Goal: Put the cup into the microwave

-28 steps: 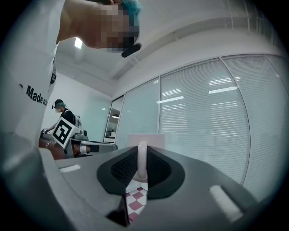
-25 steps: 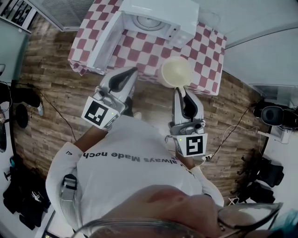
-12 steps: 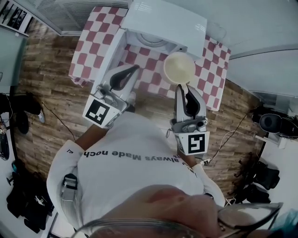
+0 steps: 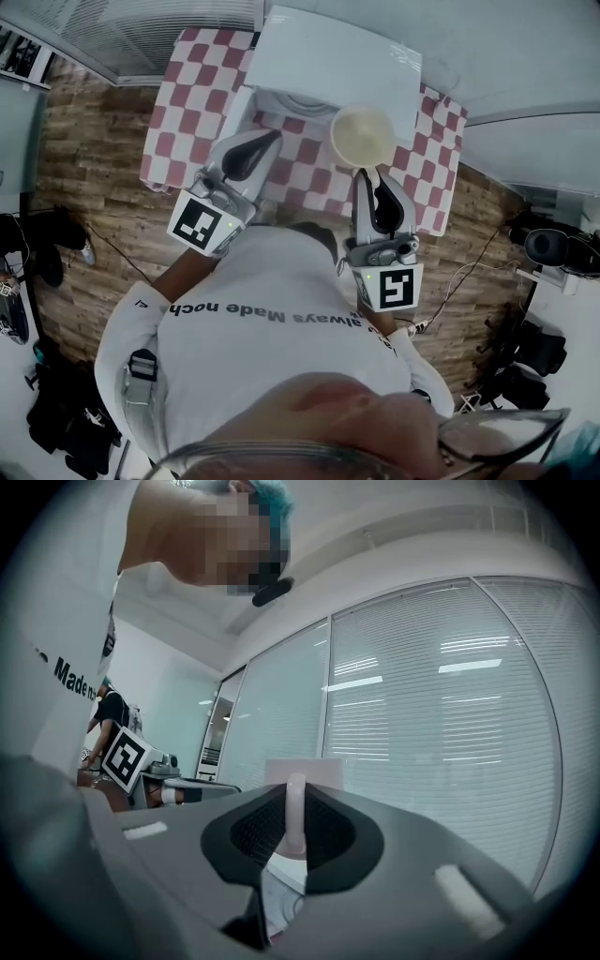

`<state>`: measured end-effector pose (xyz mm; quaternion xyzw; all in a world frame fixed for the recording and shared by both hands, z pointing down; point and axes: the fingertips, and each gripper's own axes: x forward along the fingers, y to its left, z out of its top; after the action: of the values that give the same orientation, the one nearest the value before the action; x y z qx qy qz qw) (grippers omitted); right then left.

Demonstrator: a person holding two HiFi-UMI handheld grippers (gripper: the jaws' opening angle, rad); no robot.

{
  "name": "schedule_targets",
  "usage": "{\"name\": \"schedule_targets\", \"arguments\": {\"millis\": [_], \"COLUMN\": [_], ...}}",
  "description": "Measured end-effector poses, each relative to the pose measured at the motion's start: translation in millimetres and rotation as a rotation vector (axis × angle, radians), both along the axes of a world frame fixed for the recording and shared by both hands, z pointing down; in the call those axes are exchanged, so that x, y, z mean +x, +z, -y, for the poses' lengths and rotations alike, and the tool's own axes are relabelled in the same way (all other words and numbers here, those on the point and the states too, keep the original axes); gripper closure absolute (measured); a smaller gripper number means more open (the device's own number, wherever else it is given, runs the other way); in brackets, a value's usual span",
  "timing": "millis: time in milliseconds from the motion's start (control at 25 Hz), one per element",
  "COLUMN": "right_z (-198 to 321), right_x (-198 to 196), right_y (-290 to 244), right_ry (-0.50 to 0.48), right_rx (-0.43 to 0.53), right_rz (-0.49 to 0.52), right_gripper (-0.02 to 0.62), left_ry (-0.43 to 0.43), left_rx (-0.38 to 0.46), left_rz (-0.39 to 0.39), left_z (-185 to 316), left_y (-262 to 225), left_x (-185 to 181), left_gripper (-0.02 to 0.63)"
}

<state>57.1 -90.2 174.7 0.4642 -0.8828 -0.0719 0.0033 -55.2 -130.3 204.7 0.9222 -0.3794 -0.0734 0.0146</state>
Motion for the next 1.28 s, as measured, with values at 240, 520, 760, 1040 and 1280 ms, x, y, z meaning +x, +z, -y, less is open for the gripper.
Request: {"name": "schedule_targets", "arguments": {"millis": [240,520,760,1040,1280], "right_z": [12.9,24.3,34.3,39.0,47.9], "right_x": [-2.0,1.5,6.8,12.6,22.7], "right_y": [11.0,32.0,63.9,102.6,137.5], "right_ry": [0.011,0.017,0.018,0.000,0.012], "right_rx": [-0.024,-0.042,-0.084,-0.117,-0.158], "right_rz": [0.002,-0.008,0.016,0.010,0.020], "right_gripper": [0.560,0.560,0.560,0.560,0.560], "left_ry": [0.012,0.007,-0.013,-0.017,-0.014], "left_rx": [-0.013,-0.042,-0.066,-0.091,-0.121], "left_rz": [-0.010,-0.006,0.010,0.023,0.041], "left_z": [12.8,25.3,34.2,40.0,46.7], "left_y": [6.3,22.4,52.0,85.5,116.9], "left_x": [0.3,9.1,22.2,31.5,42.4], "left_gripper": [0.601,0.603,0.601,0.601,0.601]}}
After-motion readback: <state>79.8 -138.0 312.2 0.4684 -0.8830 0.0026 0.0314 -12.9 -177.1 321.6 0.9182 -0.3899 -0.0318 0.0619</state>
